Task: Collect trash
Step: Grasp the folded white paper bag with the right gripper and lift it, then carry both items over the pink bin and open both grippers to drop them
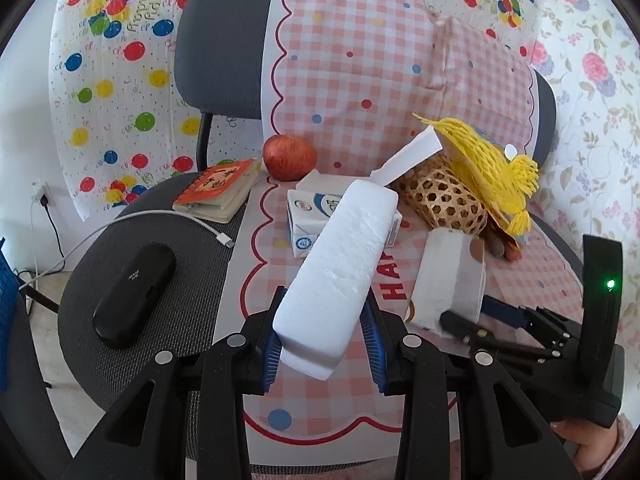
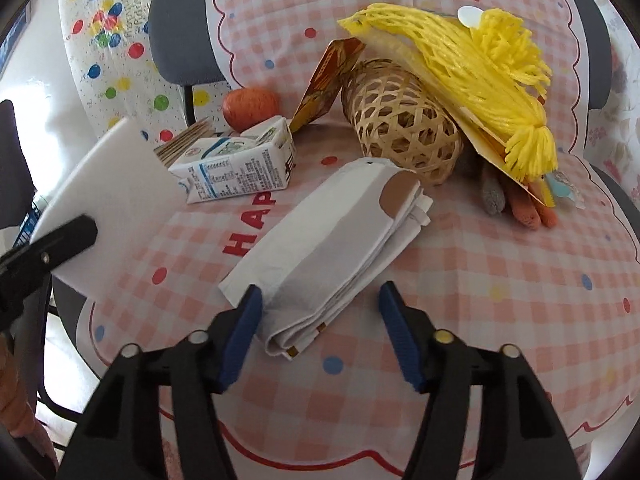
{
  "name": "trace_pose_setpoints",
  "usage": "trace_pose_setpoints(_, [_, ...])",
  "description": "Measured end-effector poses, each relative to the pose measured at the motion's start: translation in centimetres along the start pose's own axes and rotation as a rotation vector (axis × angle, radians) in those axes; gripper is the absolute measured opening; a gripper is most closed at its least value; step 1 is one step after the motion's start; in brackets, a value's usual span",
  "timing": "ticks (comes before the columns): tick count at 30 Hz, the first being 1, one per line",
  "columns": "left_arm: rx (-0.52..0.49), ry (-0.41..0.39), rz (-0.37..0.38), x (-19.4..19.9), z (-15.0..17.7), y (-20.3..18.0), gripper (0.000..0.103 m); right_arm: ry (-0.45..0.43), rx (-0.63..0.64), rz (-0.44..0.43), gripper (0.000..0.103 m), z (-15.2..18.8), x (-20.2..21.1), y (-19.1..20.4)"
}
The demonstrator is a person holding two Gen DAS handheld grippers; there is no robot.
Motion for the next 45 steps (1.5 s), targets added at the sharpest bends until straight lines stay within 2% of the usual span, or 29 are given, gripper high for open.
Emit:
trace_pose_setpoints(4, [0.003,0.004,0.001,0.1,0.2,0.1,0.037,-0.038,-0.036,-0.038,0.014,0.5,1.1,-1.2])
trace_pose_setpoints(7, [-0.001,0.006,0.008,0.2,0.2,-0.4,0.037,-0.081,-0.033,-0.043,0.004,0.5,2.6,-2.1])
trace_pose_setpoints(10, [-0.013,0.001,0.020,0.7,0.3,-1.3,0.037,-0.137,-0.024,-0.026,0.003,0.3,5.0,-3.3])
trace_pose_setpoints(14, [-0.042,-0.029,0.048,1.9,0.2,-3.6,0.037,-0.202,-0.009,0.043,0.003,0.2,8.6,-5.4])
trace_pose_setpoints(19, [-0.077,-0.058,0.089,2.4,0.7,-7.2,0.037,-0.230,-0.038,0.078,0.003,1.5,11.3,-7.9])
trace_pose_setpoints(26, [-0.151,-0.016,0.187,1.6,3.5,-12.6,0.037,-0.254,-0.086,0.126,0.003,4.3,14.6,-10.3])
trace_pose_setpoints(35, [-0.333,0.038,0.383,1.6,9.2,-21.7,0.037,-0.226,-0.189,0.339,0.003,11.6,21.1,-14.6])
trace_pose_setpoints(38, [-0.392,0.060,0.448,1.7,11.5,-24.5,0.037,-0.184,-0.210,0.425,0.003,14.7,22.8,-15.2])
trace_pose_setpoints(42, [-0.486,0.106,0.532,1.7,15.4,-28.1,0.038,-0.112,-0.259,0.487,0.003,18.9,23.8,-16.1])
trace_pose_setpoints(45, [-0.518,0.152,0.578,1.6,17.8,-29.9,0.038,-0.076,-0.327,0.510,0.003,21.9,24.4,-17.1])
Point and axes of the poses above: each gripper's, at about its wrist camera, not at the fingertips, and x roughly against the way its jaws point, y to its left, z to its underside, the point moved 2 cm from there along -x, roughly the way its jaws point, and after that the axes turned 11 degrees about x, right-handed, at the moved point
